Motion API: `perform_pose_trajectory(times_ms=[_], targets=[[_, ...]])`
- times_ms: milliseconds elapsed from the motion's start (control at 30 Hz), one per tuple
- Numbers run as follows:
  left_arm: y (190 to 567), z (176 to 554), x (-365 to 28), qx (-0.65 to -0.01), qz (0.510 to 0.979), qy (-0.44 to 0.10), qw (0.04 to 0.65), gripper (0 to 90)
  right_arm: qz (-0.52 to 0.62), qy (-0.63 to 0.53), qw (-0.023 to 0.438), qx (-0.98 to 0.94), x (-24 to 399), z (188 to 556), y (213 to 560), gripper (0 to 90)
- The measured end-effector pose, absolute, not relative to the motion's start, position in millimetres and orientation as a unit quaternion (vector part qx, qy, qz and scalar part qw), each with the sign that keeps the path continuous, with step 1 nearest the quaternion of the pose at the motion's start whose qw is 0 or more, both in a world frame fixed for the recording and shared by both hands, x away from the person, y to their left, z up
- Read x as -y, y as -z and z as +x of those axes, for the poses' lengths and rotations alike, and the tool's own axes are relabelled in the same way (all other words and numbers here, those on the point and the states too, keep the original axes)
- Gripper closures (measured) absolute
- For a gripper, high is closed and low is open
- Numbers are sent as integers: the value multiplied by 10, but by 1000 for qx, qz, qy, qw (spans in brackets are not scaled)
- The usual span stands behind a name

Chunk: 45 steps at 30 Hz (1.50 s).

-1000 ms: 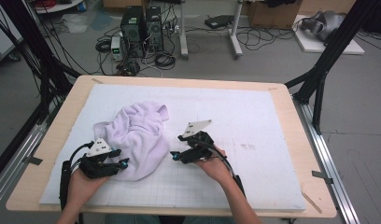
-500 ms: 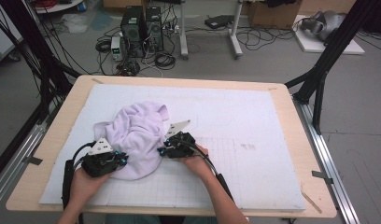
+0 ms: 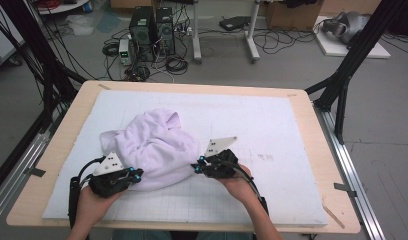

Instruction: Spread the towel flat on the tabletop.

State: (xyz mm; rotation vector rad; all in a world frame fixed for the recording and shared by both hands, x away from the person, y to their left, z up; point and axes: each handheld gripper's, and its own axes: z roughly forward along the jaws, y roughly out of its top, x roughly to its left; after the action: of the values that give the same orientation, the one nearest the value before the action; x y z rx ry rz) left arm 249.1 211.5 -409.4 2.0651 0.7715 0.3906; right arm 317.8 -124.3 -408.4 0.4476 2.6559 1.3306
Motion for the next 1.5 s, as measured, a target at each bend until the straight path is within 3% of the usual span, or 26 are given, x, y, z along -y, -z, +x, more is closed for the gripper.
perform_pose_trajectory(times_ms=[467,500,533,567,600,667,900,1067,1233,1300,1333,1367,1400,1467,1500], targets=[[4042,2126,-1775,-253,853,-123,440,868,154,-439,65,-883,1818,2406,4064,824],[4053,2130,-1759,-246,857,-111,439,865,151,-434,59,-886,1828,2364,4099,813],[4064,2140,-1748,-238,861,-100,438,820,145,-420,45,-895,1836,2343,4172,700],[4067,2145,-1741,-237,862,-96,437,820,145,-420,45,-895,1836,2343,4172,700],[4056,2162,-1753,-241,860,-89,442,720,150,-417,44,-895,1868,2360,4192,612],[4016,2184,-1793,-249,851,-88,453,664,161,-440,43,-882,1939,2411,4139,567],[3916,2378,-1896,-288,828,-120,467,515,173,-451,80,-872,1920,2748,3956,525],[3946,2704,-1929,-318,819,-120,462,560,193,-432,89,-877,1743,3085,4048,524],[4118,2970,-1840,-340,835,-121,415,502,199,-396,72,-894,1583,3310,4260,522],[4225,3040,-1773,-339,849,-106,392,522,198,-382,66,-901,1567,3370,4349,547],[4268,3062,-1745,-334,853,-101,387,580,200,-377,53,-903,1578,3400,4392,631],[4274,3066,-1737,-331,854,-102,389,580,200,-377,53,-903,1578,3400,4392,631],[4266,3065,-1723,-330,853,-102,392,669,192,-380,56,-903,1586,3389,4417,735],[4259,3064,-1709,-325,854,-104,392,733,186,-381,43,-905,1594,3386,4414,838],[4253,3065,-1714,-320,856,-106,392,733,186,-381,43,-905,1594,3386,4414,838]])
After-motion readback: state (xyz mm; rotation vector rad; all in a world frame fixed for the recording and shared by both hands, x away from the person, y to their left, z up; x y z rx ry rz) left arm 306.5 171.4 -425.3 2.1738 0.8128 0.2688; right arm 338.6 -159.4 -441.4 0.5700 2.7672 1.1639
